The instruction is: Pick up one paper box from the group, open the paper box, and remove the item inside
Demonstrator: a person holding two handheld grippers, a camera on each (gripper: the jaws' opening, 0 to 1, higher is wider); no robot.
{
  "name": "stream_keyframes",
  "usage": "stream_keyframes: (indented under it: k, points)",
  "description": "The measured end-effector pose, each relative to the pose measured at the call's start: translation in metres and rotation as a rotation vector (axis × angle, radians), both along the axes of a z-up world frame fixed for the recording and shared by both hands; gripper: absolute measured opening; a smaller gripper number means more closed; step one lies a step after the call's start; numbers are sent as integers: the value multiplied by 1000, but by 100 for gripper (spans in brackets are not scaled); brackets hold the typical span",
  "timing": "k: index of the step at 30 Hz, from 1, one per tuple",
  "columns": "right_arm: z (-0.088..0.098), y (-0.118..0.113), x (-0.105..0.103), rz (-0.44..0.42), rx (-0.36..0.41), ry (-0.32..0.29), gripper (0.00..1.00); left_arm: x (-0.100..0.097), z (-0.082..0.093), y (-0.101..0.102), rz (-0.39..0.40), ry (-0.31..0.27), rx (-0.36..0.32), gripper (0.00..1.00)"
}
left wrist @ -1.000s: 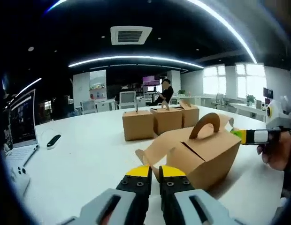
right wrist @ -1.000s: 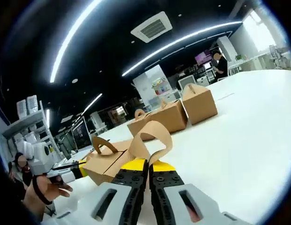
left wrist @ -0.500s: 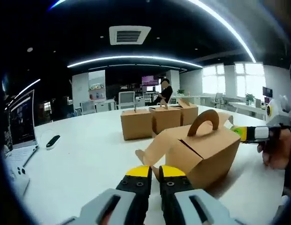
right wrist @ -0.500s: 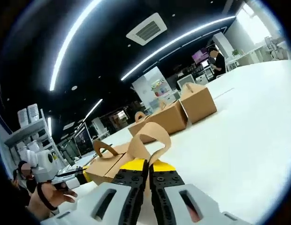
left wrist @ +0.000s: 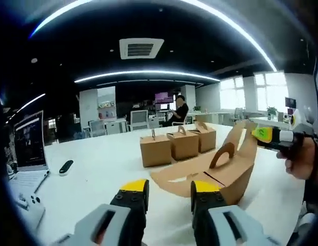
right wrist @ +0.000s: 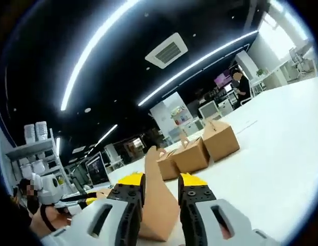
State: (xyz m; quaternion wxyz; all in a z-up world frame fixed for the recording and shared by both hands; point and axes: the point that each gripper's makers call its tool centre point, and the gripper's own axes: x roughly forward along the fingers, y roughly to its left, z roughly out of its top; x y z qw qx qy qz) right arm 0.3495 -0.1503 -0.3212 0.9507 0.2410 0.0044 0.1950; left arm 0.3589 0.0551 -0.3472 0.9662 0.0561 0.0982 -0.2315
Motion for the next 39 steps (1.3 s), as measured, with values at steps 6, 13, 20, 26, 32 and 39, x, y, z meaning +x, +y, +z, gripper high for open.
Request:
stream_keyframes:
  k: [6,13,20,26,32,39]
  points:
    - [14,1,-12,6,-15,-38,27,-11,14,-2,-26,-32,20,36]
    - [38,1,-22,40,-180,-126,26,-26,41,-16,-76,-121,100,35]
    - [84,13,-29,125,-344,-237,25,-35,53,-55,-189,-188,252,32]
    - [80,35,-27,297,-534,-207,24,-40,34,-71,-375,-21,322,30]
    - [63,53,-30,505,-725,-122,24,-44,33,-66,-511,121,361,30]
    - [21,29,-55,615,-993,35,33,-68,48,-33,-541,183,400,30]
